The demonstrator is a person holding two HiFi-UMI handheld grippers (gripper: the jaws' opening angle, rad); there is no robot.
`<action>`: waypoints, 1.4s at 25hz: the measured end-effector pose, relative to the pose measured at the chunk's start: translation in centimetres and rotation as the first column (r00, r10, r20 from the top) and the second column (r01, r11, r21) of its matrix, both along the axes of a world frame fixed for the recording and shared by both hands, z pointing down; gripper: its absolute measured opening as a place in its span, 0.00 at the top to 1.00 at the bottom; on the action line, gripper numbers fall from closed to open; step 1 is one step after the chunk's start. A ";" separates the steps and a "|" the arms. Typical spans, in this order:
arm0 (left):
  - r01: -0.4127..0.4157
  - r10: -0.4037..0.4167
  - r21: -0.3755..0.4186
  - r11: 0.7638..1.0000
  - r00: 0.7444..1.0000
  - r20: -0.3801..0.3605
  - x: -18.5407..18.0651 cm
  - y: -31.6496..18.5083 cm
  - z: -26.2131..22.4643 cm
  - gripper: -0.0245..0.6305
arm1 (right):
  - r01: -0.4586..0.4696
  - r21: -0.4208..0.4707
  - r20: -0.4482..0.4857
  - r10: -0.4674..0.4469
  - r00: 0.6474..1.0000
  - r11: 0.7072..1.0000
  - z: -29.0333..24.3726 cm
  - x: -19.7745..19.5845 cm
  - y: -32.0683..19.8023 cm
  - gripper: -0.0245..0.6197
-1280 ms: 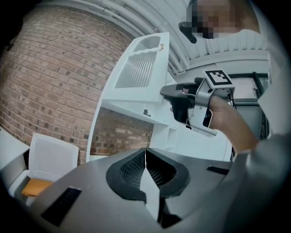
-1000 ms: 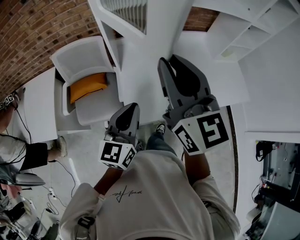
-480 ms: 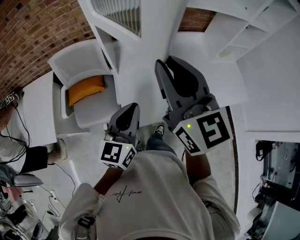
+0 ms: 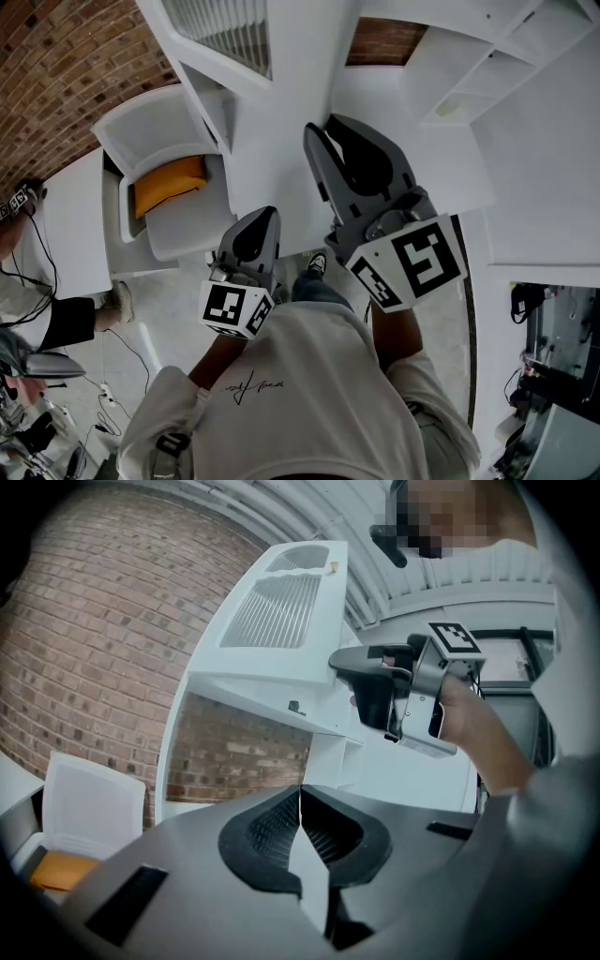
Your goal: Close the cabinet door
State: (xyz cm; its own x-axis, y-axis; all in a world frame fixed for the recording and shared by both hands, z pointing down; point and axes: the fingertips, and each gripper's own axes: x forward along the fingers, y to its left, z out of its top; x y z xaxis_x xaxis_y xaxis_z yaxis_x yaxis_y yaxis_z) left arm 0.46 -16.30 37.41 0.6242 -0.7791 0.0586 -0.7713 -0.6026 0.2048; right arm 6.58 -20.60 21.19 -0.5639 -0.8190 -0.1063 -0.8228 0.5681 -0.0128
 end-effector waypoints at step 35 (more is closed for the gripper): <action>0.044 -0.044 0.008 0.999 0.999 -0.006 4.1 -3.8 0.1 0.94 | 0.108 0.001 -0.007 -0.108 0.994 0.994 0.0 3.1 -3.2 0.85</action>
